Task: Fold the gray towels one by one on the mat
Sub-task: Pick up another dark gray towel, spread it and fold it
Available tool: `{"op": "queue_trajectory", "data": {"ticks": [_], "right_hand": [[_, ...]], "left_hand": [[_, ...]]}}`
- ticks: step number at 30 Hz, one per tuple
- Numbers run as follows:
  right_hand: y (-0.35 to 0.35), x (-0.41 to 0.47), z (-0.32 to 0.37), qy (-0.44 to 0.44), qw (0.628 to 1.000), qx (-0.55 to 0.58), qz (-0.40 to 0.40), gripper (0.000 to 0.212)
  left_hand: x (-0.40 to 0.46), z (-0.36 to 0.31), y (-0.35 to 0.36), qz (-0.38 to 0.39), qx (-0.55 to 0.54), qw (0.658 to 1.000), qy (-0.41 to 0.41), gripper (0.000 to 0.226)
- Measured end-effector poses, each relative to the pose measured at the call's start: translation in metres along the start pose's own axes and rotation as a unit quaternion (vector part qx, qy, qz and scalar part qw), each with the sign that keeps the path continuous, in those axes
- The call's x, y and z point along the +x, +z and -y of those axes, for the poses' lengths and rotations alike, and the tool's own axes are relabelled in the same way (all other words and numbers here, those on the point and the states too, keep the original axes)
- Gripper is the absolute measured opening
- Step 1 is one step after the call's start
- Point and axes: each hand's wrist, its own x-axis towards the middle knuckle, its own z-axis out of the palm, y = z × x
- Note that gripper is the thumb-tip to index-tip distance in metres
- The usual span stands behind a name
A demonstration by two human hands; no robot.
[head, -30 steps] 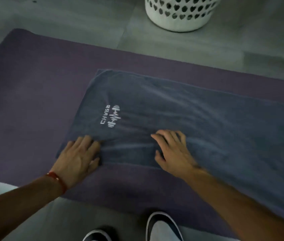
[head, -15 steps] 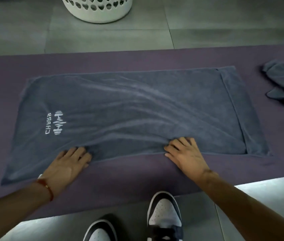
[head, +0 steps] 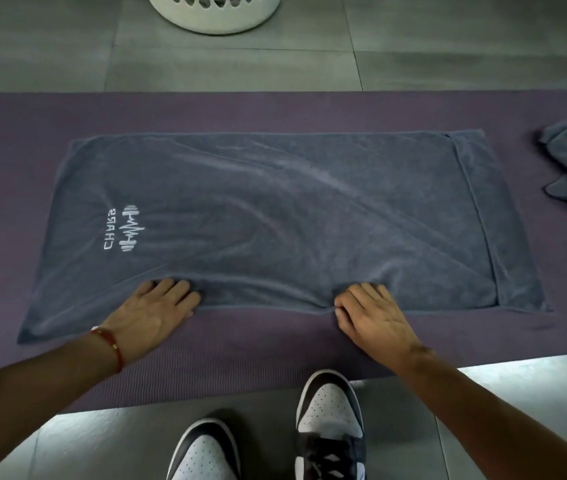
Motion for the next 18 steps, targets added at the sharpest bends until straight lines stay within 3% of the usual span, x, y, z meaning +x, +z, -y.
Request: {"op": "queue_trajectory", "data": {"ticks": [5, 12, 18], "right_hand": [[0.001, -0.002, -0.001, -0.02, 1.0, -0.01, 0.01, 0.026], [-0.006, -0.012, 0.006, -0.06, 0.998, 0.0, 0.006, 0.024], [-0.018, 0.006, 0.017, 0.001, 0.999, 0.027, 0.037, 0.032]], "left_hand": [[0.007, 0.002, -0.002, 0.015, 0.047, 0.997, 0.057, 0.037], [-0.022, 0.002, -0.01, 0.048, -0.028, 0.994, 0.089, 0.039], [-0.019, -0.012, -0.011, 0.073, 0.018, 0.995, 0.064, 0.047]]}}
